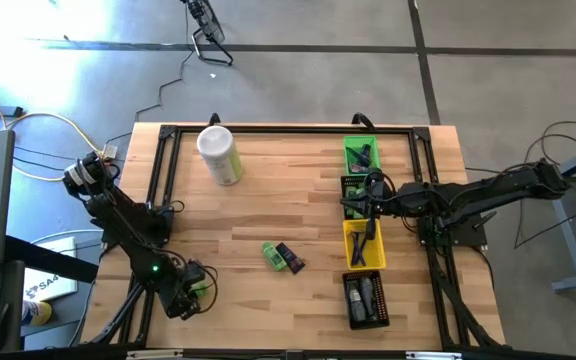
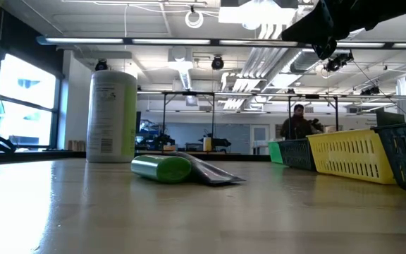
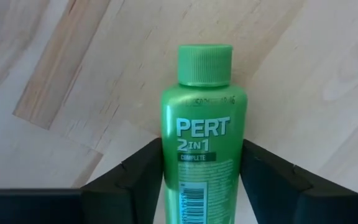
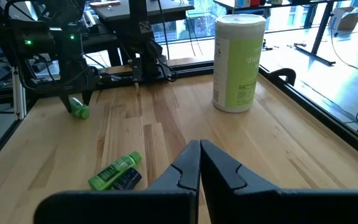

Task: Pick & Place Travel size toiletries
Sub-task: Put the green shampoo into the top black basket

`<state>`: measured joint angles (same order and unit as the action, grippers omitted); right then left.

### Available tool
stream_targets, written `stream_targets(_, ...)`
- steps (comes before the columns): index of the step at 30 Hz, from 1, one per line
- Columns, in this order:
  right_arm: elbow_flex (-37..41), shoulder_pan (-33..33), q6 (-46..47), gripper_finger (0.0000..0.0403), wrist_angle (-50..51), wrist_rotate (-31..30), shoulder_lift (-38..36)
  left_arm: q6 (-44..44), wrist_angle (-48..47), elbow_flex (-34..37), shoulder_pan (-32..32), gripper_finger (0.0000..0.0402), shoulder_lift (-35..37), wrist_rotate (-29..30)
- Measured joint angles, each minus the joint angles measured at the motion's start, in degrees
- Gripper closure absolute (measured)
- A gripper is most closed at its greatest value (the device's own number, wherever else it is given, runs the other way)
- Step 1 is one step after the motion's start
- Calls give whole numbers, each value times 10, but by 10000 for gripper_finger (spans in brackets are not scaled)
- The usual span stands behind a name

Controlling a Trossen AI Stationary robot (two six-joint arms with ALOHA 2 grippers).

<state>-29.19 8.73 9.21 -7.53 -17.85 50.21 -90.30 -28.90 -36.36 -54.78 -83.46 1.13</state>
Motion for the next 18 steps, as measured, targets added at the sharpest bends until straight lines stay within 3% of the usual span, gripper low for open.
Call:
stream_targets(6,0,0,-1,399,0,0,0,0,2,0,0,228,0,1)
stream_targets(18,0,0,-4,399,0,0,0,-2,4,0,0,215,0,0)
